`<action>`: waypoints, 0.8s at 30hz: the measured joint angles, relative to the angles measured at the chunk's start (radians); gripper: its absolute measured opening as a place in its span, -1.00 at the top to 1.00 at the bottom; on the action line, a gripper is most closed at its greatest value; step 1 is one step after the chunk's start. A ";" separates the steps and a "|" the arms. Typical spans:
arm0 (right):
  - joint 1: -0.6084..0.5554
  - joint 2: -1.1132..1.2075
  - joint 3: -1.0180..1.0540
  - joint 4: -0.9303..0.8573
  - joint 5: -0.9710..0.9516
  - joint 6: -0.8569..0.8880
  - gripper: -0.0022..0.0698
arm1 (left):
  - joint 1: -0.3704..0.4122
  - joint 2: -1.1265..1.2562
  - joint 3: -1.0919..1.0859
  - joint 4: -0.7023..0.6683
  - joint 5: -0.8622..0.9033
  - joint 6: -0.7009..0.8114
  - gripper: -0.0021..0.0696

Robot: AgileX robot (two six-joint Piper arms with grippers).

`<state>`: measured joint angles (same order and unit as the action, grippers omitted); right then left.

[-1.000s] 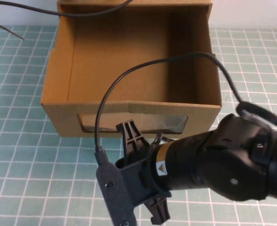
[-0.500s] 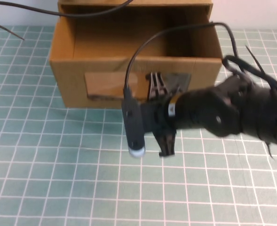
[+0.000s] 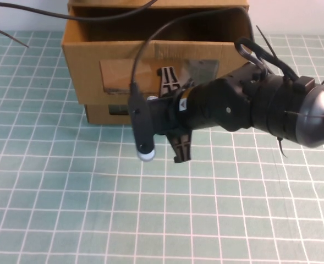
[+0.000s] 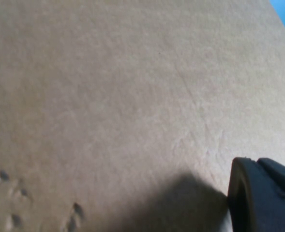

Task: Close the shoe box
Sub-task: Close the shoe box with your right arm

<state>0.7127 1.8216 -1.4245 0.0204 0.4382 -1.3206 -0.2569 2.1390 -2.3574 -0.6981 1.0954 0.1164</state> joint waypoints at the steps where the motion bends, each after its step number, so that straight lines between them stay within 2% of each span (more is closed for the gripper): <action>1: 0.008 -0.004 0.000 0.000 0.002 0.000 0.97 | 0.002 0.000 0.000 0.000 0.000 0.000 0.95; 6: 0.056 -0.045 0.000 0.000 -0.032 -0.007 0.97 | 0.006 0.000 0.000 -0.002 0.000 0.000 0.95; 14: 0.053 -0.054 -0.003 0.000 -0.093 -0.007 0.97 | 0.010 0.000 0.000 -0.007 0.002 0.000 0.95; 24: -0.048 0.048 -0.102 0.020 -0.157 0.031 0.97 | 0.010 0.000 0.000 -0.007 0.003 0.002 0.95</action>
<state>0.6648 1.8693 -1.5265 0.0399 0.2814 -1.2898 -0.2472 2.1390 -2.3574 -0.7052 1.0987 0.1182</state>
